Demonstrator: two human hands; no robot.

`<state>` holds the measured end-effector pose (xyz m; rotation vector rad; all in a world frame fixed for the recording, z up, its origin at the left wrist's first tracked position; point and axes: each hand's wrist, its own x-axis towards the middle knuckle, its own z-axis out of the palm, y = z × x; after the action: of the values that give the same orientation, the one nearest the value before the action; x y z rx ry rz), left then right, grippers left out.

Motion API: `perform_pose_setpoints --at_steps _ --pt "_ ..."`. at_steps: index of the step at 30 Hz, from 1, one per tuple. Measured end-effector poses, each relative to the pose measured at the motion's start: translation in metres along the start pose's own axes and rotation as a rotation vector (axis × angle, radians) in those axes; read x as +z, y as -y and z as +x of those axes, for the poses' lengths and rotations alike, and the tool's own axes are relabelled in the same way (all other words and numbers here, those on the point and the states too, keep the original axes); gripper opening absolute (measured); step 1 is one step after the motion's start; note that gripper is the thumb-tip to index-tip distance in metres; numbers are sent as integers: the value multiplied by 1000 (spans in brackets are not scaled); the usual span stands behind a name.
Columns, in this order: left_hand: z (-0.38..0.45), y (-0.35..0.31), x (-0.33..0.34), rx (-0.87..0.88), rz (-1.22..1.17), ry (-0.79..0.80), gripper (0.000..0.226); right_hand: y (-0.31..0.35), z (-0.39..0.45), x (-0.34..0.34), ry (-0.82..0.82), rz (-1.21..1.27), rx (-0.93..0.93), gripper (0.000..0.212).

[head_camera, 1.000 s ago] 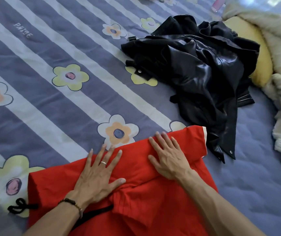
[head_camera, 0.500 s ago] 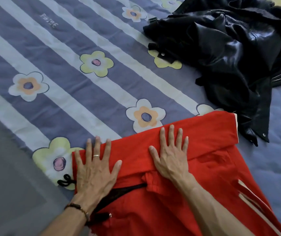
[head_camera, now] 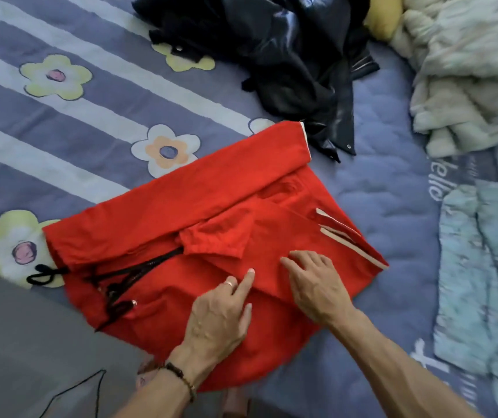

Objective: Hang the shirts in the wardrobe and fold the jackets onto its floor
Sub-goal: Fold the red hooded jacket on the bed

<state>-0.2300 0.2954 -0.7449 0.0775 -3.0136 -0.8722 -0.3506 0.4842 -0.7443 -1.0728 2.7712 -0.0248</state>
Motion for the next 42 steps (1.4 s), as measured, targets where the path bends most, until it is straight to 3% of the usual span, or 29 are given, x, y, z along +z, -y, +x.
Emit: perform_pose_setpoints --at_steps 2,4,6,8,10,17,23,26,30,33,36,38,40,42 --pt "-10 -30 21 -16 -31 162 65 -29 -40 8 80 -21 30 41" --pt "-19 -51 34 -97 58 412 89 -44 -66 11 157 23 67 52" --pt "-24 -70 47 -169 192 485 104 -55 -83 15 190 50 32 67" --pt "-24 -78 52 -217 254 452 104 -59 -82 17 219 9 -15 80" --pt "-26 -84 58 -244 268 418 100 -59 -82 23 211 -37 -27 80" --pt "-38 -73 46 -127 325 255 81 -58 -70 27 -157 -156 -2 23" --pt "-68 -31 -13 -366 292 297 59 -47 -16 -35 -188 -228 -15 16" --pt "-66 -12 -55 -516 264 313 50 -34 23 -59 -165 -212 0 23" --pt "-53 22 -91 -737 207 218 37 -17 75 -74 -131 -227 -5 28" --pt "-46 51 -91 -821 281 101 32 -6 109 -67 15 -298 18 19" --pt "-39 64 -74 -728 313 -22 45 -4 129 -51 203 -357 41 24" --pt "-27 55 -63 -579 291 -83 53 -6 135 -40 221 -356 38 25" --pt "-6 43 -46 -417 291 -77 57 -9 136 -27 134 -333 38 26" --pt "20 29 -27 -277 316 14 58 -8 129 -19 -65 -239 72 32"
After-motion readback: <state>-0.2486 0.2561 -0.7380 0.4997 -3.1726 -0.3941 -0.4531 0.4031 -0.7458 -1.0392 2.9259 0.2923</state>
